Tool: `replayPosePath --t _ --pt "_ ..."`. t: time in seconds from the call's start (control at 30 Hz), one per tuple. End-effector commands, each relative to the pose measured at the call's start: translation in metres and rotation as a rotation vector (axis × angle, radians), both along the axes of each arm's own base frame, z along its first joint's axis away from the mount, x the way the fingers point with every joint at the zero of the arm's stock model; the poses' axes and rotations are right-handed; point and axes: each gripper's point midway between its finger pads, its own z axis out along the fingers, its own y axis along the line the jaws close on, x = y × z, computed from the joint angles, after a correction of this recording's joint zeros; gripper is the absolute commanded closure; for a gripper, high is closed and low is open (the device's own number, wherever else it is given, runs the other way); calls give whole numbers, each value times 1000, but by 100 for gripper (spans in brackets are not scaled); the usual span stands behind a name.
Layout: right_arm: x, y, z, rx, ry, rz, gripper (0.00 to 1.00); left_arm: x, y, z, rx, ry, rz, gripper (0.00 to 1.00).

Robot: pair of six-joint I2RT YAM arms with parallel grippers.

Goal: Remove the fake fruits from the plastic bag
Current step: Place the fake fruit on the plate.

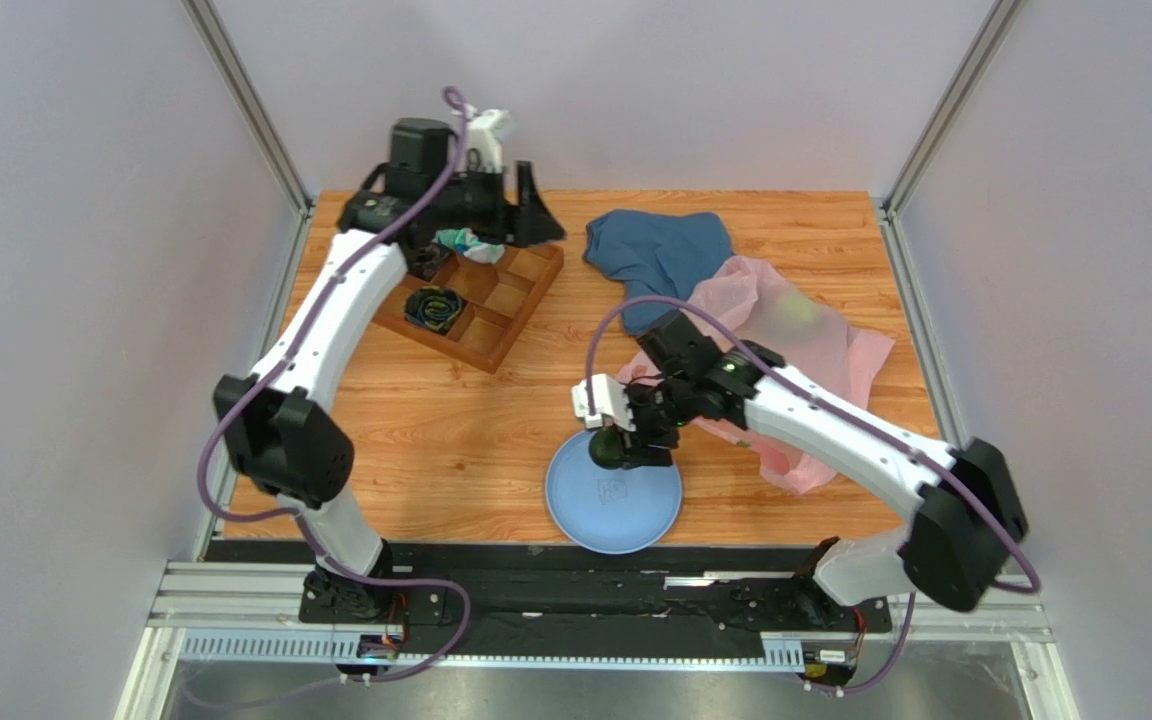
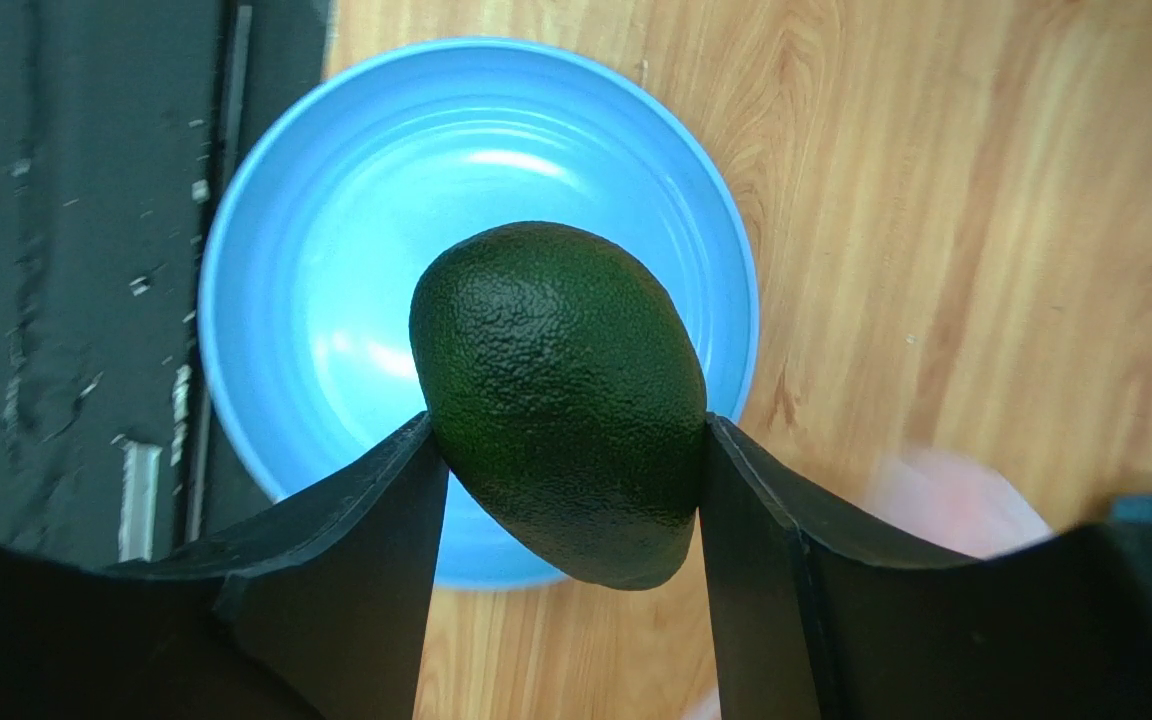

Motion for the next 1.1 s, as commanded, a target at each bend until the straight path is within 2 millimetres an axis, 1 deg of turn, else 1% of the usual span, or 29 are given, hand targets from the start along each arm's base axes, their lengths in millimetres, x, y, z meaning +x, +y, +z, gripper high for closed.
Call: replayPosePath --t 0.0,0.03,0.07,0.1,0.13,0.17,0.23,0.27,0.37,0.4,0.43,0.47,0.5,0.53,0.57,0.6,0.67,0.7,0.73,0.77,0.8,0.83,0.87,0.9,0.93,0.97,1.0,1.03,1.07 --pt "42 42 -7 34 -25 -79 70 -36 33 41 -52 -81 -6 21" --pt "46 47 -22 6 -10 -83 70 -40 37 33 -30 -85 -5 21" --pt "47 55 -23 3 -24 -72 70 -50 40 39 -31 -113 -8 21" --pt "48 60 -26 -4 -42 -57 70 -54 41 39 -33 -118 -6 21" --pt "49 63 -36 -27 -38 -47 69 -57 43 29 -25 -103 -1 21" --pt "45 70 -35 -28 -41 -18 68 -64 45 34 -31 -115 4 21" --pt "36 72 -43 -57 -13 13 67 -67 47 27 -28 -109 8 21" --pt "31 73 -50 -78 5 27 67 -70 48 27 -27 -112 9 21" --pt "20 71 -60 -110 39 49 66 -72 49 25 -20 -111 15 21" --pt "18 68 -68 -127 34 46 63 -71 49 25 -19 -111 14 21" --pt "19 67 -72 -137 24 36 59 -72 49 26 -22 -111 14 21" --pt "19 67 -76 -149 7 18 52 -71 49 26 -22 -111 14 22" --pt "31 67 -81 -156 -56 -28 34 -69 48 25 -23 -109 16 22" --pt "33 68 -80 -156 -68 -42 28 -68 49 26 -22 -113 22 22" --pt "33 69 -80 -157 -64 -54 16 -66 48 26 -22 -112 24 22" --pt "36 68 -75 -157 -76 -68 0 -65 48 26 -22 -113 26 22" --pt "40 70 -60 -131 -92 -93 0 -63 48 32 -22 -126 24 22" --pt "38 68 -42 -100 -99 -91 0 -62 49 32 -15 -129 23 22" --pt "37 69 -27 -67 -105 -90 0 -61 49 40 -16 -148 23 22" --pt "37 68 -14 -41 -108 -90 0 -60 50 42 -10 -159 21 22" --pt "28 64 -4 -21 -80 -68 0 -60 50 42 2 -168 14 22" --pt "22 60 22 30 -95 -58 0 -57 51 49 9 -191 20 22" --pt "21 57 37 58 -105 -56 0 -54 52 49 18 -197 21 22" --pt "15 51 49 74 -107 -56 0 -52 53 48 29 -204 22 22" --pt "10 44 70 117 -136 -54 0 -50 53 51 33 -215 25 22" --pt "11 35 81 138 -148 -67 0 -47 53 49 39 -215 22 22" --pt "8 26 86 140 -149 -65 0 -46 53 48 46 -221 16 22" --pt "10 17 92 145 -158 -81 0 -45 52 44 49 -215 8 22" --pt "6 7 107 168 -186 -89 0 -45 50 40 51 -209 -9 22"
